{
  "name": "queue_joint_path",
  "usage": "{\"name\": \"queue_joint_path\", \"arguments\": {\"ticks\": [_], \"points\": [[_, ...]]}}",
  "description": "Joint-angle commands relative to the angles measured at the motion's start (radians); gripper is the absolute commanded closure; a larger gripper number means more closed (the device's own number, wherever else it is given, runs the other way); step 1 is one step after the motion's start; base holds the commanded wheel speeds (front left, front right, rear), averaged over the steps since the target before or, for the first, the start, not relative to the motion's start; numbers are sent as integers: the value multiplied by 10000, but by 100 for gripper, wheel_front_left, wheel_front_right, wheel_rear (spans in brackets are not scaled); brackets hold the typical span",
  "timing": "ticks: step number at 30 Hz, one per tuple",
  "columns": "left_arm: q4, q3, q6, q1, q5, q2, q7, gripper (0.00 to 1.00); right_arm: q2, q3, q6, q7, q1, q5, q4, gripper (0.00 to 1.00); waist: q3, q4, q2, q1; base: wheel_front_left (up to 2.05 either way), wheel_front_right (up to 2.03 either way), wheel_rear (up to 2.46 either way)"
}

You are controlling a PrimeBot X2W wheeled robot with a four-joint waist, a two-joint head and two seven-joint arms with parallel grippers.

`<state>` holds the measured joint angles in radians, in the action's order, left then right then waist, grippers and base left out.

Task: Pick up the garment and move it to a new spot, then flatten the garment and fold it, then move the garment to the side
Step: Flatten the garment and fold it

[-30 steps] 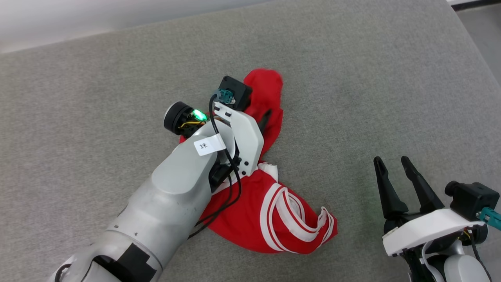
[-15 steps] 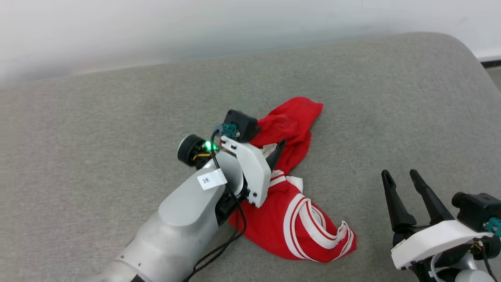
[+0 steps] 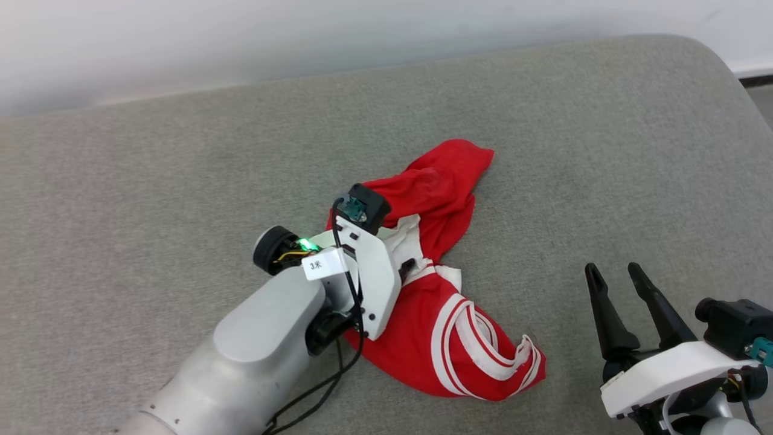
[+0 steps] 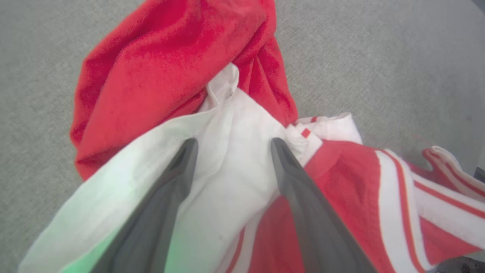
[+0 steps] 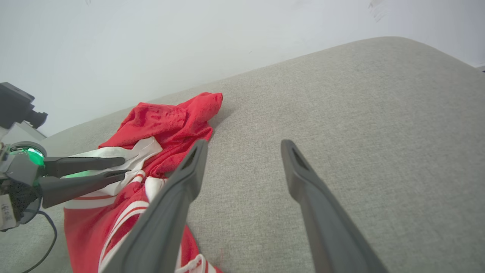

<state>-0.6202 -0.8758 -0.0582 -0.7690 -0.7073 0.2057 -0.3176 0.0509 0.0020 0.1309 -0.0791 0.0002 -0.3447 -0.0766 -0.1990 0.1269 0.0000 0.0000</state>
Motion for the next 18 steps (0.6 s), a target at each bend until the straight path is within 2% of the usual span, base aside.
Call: {"name": "queue_joint_path", "arguments": {"ticks": [1,3,4,5,6,13,18], "points": [[36,-49,61,-131,38,112,-200,0,-13,42,-3,83,-104,-117,40,0,-180,182,0,0,0,0,0],[83,-64,125,-245,74,220,-403,4,-13,74,-3,144,-179,-149,98,0,-314,307,0,0,0,0,0],[100,-59,158,-279,83,260,-455,53,-13,92,-3,184,-206,-184,134,0,-371,359,0,0,0,0,0],[121,-51,183,-300,84,289,-481,82,-12,89,-3,208,-213,-193,179,0,-424,405,0,0,0,0,0],[159,-49,210,-319,95,317,-478,100,-13,84,-3,266,-215,-194,228,0,-461,438,0,0,0,0,0],[851,-101,294,-386,349,621,-70,100,-13,-122,-3,431,-210,-215,439,0,-494,311,0,0,0,0,0],[2246,-119,447,-144,671,1134,344,100,-12,-249,-3,371,-177,-124,470,0,-287,-172,0,0,0,0,0]]}}
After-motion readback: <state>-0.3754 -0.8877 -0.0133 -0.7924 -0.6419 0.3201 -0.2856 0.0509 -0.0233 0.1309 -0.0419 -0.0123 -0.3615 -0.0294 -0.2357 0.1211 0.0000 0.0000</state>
